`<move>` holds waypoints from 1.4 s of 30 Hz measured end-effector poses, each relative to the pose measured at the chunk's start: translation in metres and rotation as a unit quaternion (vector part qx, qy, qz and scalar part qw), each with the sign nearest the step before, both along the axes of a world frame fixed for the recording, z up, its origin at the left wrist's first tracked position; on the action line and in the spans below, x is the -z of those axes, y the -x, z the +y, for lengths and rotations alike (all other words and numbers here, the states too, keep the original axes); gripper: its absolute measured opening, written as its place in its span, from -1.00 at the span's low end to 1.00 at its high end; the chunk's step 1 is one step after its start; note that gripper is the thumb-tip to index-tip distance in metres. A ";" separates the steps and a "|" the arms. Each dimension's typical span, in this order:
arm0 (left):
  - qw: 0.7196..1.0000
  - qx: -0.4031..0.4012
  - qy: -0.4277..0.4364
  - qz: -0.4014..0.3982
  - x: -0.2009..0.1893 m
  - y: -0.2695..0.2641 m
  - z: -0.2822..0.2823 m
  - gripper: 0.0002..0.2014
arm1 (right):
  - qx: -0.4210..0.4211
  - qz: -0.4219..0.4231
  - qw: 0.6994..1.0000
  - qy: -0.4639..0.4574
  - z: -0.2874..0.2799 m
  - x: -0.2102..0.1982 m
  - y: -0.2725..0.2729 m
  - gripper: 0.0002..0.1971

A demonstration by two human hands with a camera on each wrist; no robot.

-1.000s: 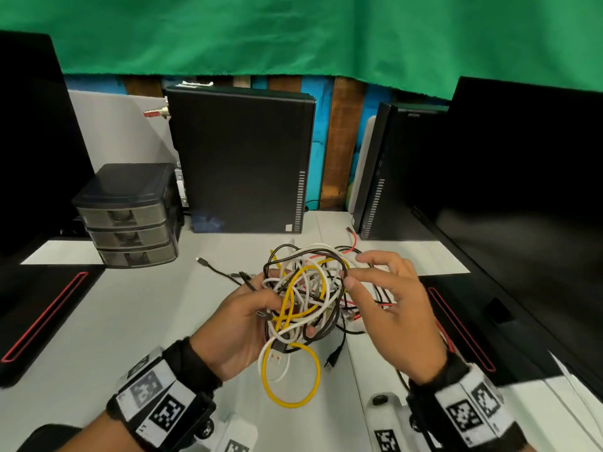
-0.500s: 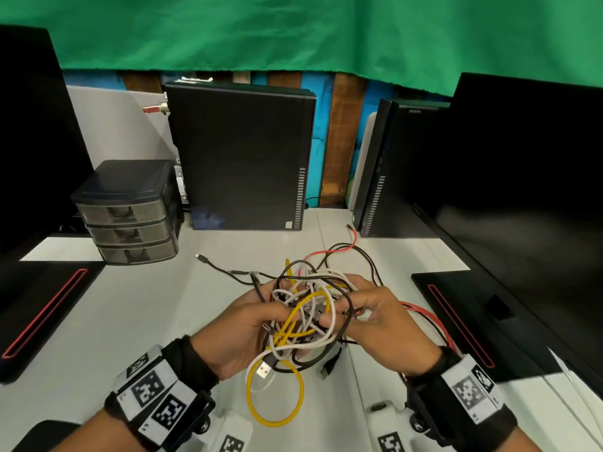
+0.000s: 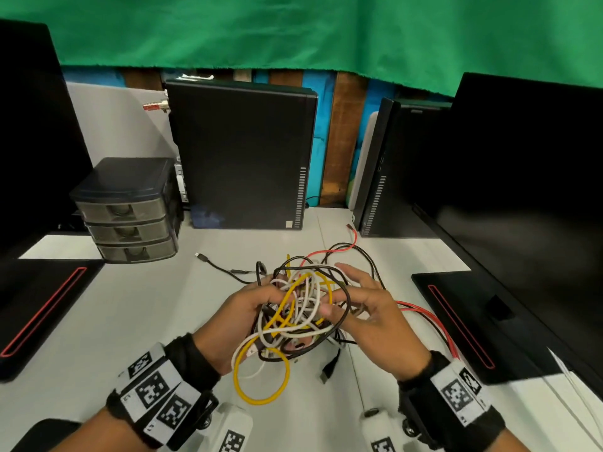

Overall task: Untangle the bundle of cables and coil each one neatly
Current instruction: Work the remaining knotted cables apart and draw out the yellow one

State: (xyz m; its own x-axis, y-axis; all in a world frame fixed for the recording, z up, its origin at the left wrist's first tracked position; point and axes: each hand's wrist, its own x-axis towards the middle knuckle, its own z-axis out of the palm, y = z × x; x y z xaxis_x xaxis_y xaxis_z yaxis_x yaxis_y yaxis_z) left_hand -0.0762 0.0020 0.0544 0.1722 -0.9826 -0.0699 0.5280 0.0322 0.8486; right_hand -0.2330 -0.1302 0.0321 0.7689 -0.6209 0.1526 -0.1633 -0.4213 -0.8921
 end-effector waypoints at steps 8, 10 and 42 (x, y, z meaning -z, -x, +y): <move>0.997 -0.077 -0.005 -0.005 0.009 0.003 -0.003 -0.66 | 0.070 -0.097 0.984 -0.133 -0.003 0.012 -0.006 -0.71; 0.998 -0.069 -0.001 0.000 0.009 0.006 -0.002 -0.62 | 0.028 -0.084 0.984 -0.152 0.000 0.011 -0.006 -0.75; 0.980 -0.189 0.008 -0.063 0.012 0.001 -0.006 -0.58 | 0.026 -0.030 0.946 0.323 0.068 -0.003 -0.004 -0.78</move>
State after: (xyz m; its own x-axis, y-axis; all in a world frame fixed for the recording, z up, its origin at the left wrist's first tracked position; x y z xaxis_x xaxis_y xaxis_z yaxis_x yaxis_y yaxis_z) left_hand -0.0772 -0.0038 0.0422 0.5302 -0.8478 -0.0099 0.3674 0.2191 0.9039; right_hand -0.2291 -0.0624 0.0351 0.7180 -0.4197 0.5552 -0.1559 -0.8745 -0.4594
